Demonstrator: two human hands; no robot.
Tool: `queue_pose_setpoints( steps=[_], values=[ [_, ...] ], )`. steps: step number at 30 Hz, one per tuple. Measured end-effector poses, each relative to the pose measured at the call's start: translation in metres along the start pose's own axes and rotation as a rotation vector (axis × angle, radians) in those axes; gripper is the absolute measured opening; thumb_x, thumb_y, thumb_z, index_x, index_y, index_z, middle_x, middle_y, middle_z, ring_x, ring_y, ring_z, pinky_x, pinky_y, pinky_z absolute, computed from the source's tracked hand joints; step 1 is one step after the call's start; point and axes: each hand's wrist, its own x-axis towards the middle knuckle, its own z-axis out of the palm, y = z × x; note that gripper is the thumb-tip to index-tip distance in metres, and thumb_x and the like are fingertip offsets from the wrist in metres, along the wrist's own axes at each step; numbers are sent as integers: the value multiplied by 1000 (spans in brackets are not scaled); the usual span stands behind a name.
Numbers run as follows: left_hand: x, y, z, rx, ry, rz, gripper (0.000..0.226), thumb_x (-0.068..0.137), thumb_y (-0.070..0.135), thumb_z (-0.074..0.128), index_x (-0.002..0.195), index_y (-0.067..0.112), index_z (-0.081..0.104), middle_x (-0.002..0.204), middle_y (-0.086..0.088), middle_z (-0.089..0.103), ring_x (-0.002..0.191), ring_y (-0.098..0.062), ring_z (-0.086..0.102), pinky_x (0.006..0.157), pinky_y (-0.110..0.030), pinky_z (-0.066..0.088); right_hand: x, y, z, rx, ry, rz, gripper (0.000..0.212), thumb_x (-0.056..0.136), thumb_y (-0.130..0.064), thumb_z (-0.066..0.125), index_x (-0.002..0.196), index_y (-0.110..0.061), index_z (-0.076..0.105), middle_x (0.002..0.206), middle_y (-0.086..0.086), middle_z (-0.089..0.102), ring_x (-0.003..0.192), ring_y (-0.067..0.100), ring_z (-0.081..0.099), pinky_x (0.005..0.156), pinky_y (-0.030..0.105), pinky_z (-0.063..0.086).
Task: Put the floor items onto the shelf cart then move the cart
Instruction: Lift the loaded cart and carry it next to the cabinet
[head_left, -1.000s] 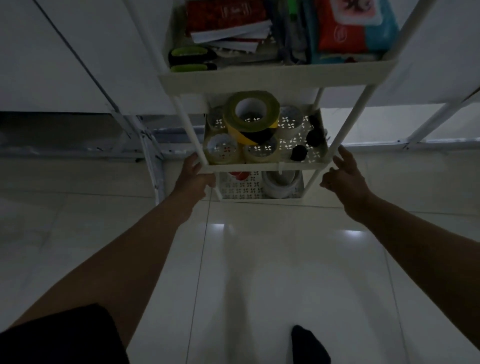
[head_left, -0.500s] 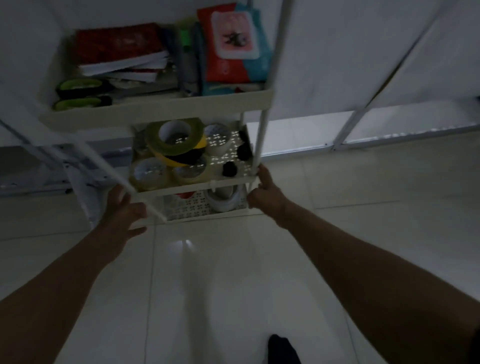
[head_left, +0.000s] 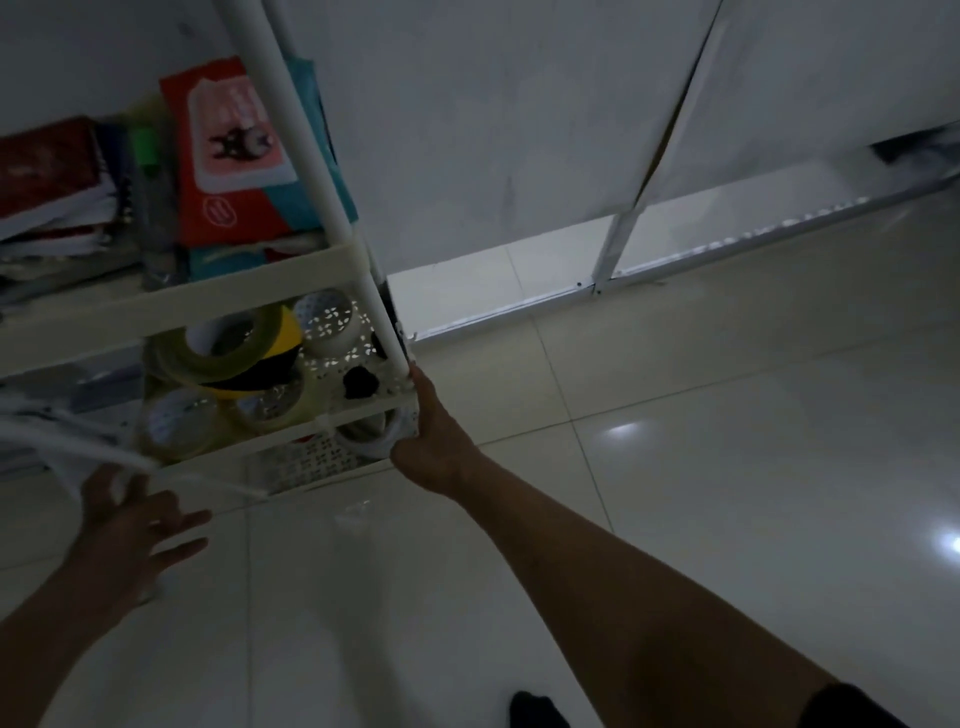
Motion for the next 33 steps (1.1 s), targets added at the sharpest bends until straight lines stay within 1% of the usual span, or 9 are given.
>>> queue_pose_setpoints(
  steps=[4,6,8,10,15,18,21,27,33],
  values=[
    [3,0,0,-12,14,2,49,88,-12,40,115,28,41,92,-7,48,81,-37,65,78,-56,51,2,3,6,-35,-13,44,106,54,-47,55,151,-41,12,122,8,58,101,27,63,87,46,55],
    [3,-1,3,-31,27,7,63,88,-12,42,129,36,39,112,-7,42,80,-37,63,85,-61,46,-1,-3,4,33,-20,26,109,53,-44,59,152,-32,15,121,7,57,92,22,62,76,27,55],
    [-1,2,5,-65,31,9,66,88,-10,45,123,45,40,119,-5,42,82,-37,61,83,-59,47,-3,-4,2,61,-25,-3,104,57,-40,61,151,-25,18,126,8,54,96,19,58,67,9,45],
    [-3,6,5,-108,32,-19,66,89,-8,47,117,51,39,126,-1,45,86,-38,62,84,-58,48,-4,-7,4,30,-21,-21,100,61,-41,55,152,-24,16,133,13,54,102,22,57,68,15,45],
    [-4,12,-3,-140,11,-88,70,90,-2,52,132,49,30,135,9,45,93,-38,63,85,-54,49,-10,-18,-1,27,-68,0,92,62,-11,58,147,-12,20,105,-4,51,78,-13,48,59,4,44],
    [-5,10,-9,-85,-34,-62,65,89,2,55,123,53,32,133,16,40,100,-38,65,80,-49,54,-9,-16,5,-111,-40,14,96,62,-10,54,150,-19,17,101,4,57,74,5,54,58,15,49],
    [-3,4,-16,-49,-82,-35,81,86,1,57,136,55,24,132,24,33,101,-35,66,81,-48,56,-5,-16,15,-151,-7,102,91,75,8,50,149,-34,17,94,1,56,74,20,56,60,35,51],
    [-4,2,-20,-49,-124,-19,84,84,-2,58,135,54,22,114,33,41,102,-35,65,79,-47,55,-6,-18,16,-160,10,131,91,77,14,46,147,-37,19,102,-10,50,79,24,55,70,42,52],
    [-8,3,-21,-39,-133,2,86,79,1,64,131,54,21,120,6,53,90,-31,66,70,-43,58,-1,-11,16,-117,37,133,81,76,8,55,128,-50,30,121,5,45,66,23,49,63,40,44]
  ],
)
